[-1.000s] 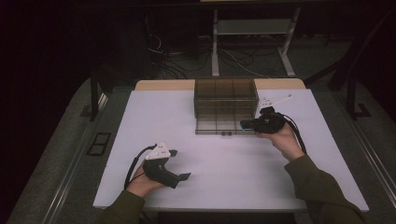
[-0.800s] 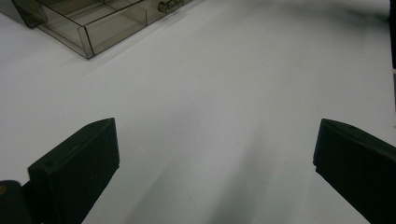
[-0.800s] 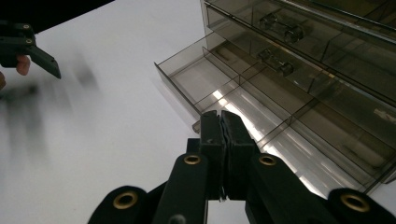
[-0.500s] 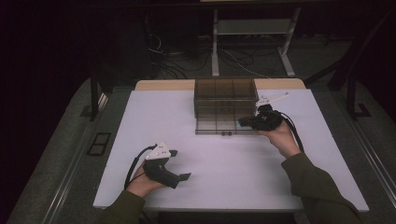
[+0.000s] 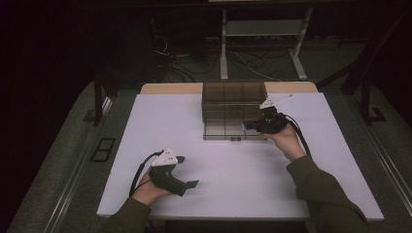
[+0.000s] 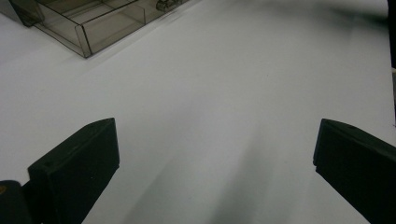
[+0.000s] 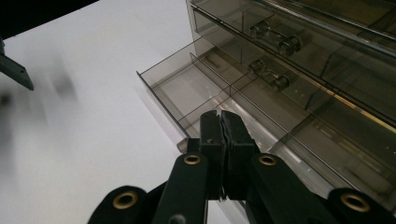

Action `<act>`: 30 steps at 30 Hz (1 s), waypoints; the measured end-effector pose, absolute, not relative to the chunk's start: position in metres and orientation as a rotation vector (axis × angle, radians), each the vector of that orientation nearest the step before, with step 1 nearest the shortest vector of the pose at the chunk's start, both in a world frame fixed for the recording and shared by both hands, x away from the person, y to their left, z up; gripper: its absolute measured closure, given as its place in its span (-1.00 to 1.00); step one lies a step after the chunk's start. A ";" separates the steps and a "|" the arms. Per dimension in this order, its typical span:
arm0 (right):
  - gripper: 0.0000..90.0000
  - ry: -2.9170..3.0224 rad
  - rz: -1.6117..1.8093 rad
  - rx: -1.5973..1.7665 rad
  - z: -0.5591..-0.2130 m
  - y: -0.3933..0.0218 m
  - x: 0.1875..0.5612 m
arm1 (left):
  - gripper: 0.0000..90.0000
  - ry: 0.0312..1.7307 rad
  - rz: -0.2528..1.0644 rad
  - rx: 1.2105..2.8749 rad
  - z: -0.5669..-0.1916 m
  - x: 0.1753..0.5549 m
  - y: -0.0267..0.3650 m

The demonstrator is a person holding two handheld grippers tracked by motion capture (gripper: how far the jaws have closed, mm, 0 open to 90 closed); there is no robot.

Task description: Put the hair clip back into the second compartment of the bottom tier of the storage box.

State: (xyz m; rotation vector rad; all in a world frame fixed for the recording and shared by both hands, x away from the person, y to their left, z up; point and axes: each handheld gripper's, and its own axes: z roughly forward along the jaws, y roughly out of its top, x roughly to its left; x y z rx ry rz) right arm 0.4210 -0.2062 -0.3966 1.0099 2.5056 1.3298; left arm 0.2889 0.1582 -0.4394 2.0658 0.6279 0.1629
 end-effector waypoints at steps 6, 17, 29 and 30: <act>0.94 2.509 1.312 1.008 -0.399 -0.197 0.426 | -1.00 0.628 0.164 2.063 -0.439 0.289 0.158; 0.93 2.543 1.221 1.010 -0.411 -0.180 0.439 | -1.00 0.623 0.163 2.066 -0.439 0.289 0.158; 0.93 2.578 1.170 1.028 -0.424 -0.170 0.449 | -1.00 0.624 0.159 2.066 -0.439 0.289 0.158; 0.93 2.586 1.161 1.025 -0.426 -0.168 0.450 | -1.00 0.624 0.159 2.066 -0.439 0.289 0.158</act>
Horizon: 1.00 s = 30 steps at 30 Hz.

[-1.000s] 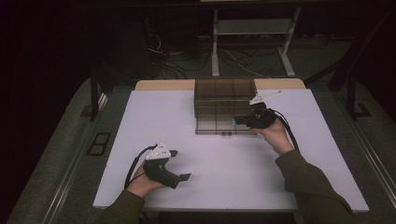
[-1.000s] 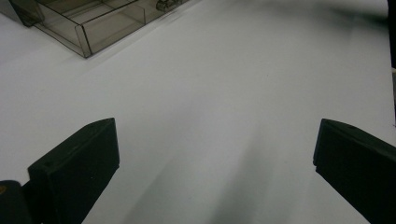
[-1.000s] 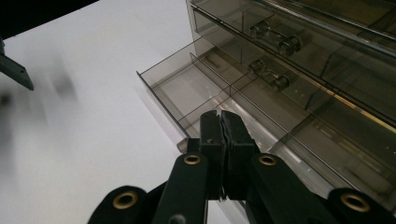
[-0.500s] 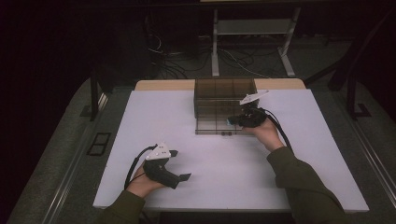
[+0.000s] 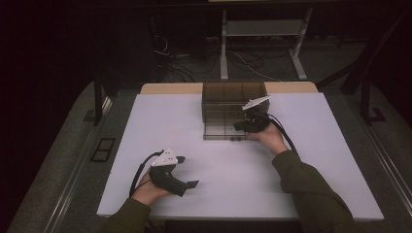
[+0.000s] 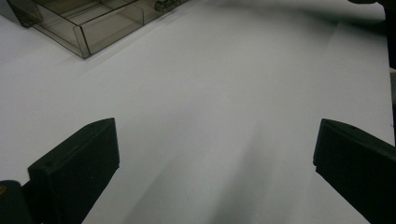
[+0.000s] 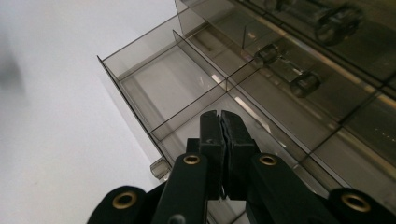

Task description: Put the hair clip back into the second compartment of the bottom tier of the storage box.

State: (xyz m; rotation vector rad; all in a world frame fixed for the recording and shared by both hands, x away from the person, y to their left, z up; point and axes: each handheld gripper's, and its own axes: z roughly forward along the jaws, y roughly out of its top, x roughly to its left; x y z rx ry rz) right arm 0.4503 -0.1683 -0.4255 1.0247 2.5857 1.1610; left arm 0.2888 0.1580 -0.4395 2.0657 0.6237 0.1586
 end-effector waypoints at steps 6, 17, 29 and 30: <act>0.93 2.604 1.142 1.019 -0.428 -0.162 0.454 | -1.00 0.623 0.158 2.065 -0.439 0.289 0.158; 0.92 2.626 1.097 1.024 -0.433 -0.158 0.458 | -1.00 0.621 0.154 2.070 -0.440 0.289 0.158; 0.89 2.633 1.069 1.032 -0.435 -0.157 0.459 | -1.00 0.618 0.152 2.074 -0.440 0.289 0.158; 0.87 2.632 1.069 1.034 -0.435 -0.157 0.459 | -1.00 0.619 0.152 2.074 -0.440 0.289 0.158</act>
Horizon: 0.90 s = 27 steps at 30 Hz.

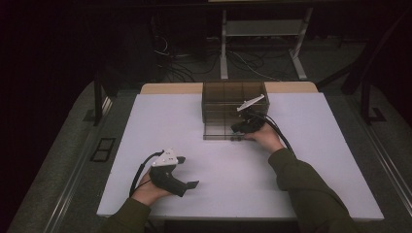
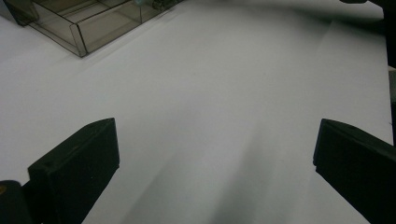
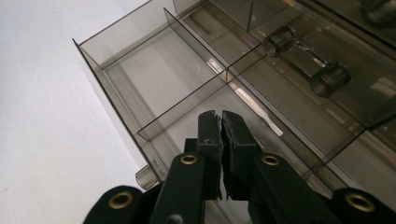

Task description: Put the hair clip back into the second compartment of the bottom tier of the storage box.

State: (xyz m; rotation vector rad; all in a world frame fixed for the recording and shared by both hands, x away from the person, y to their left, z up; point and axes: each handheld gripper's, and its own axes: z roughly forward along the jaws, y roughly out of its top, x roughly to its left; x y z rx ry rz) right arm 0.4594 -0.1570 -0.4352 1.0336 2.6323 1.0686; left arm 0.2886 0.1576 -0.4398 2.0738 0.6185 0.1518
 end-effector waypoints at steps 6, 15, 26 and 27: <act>0.81 2.633 1.075 1.035 -0.435 -0.157 0.459 | -1.00 0.618 0.152 2.073 -0.440 0.288 0.157; 0.57 2.610 1.111 1.062 -0.431 -0.162 0.457 | -1.00 0.617 0.153 2.067 -0.440 0.289 0.158; 0.23 2.564 1.185 1.022 -0.420 -0.173 0.443 | -1.00 0.623 0.155 2.066 -0.440 0.289 0.158; 0.21 2.557 1.189 1.025 -0.419 -0.174 0.442 | -1.00 0.625 0.155 2.066 -0.440 0.289 0.158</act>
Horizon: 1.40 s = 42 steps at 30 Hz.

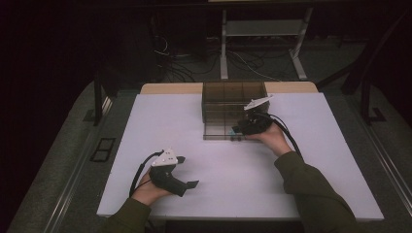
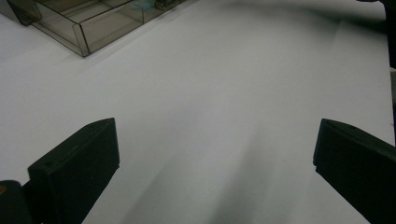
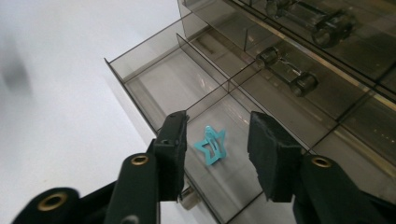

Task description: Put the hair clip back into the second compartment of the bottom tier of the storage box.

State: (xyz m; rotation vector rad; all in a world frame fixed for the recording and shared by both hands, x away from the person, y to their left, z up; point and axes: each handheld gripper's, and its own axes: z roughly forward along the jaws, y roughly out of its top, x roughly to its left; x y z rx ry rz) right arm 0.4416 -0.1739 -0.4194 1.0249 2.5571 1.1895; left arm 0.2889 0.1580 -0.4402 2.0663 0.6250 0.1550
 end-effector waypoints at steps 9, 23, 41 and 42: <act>-0.01 2.519 1.227 1.017 -0.417 -0.184 0.428 | -1.00 0.636 0.147 2.060 -0.441 0.290 0.157; -0.19 2.485 1.246 0.995 -0.406 -0.202 0.404 | -1.00 0.643 0.152 2.073 -0.441 0.291 0.158; -0.34 2.411 1.262 1.013 -0.408 -0.234 0.361 | -1.00 0.648 0.157 2.067 -0.442 0.290 0.159; -0.35 2.409 1.266 1.013 -0.408 -0.236 0.358 | -1.00 0.648 0.159 2.066 -0.442 0.289 0.160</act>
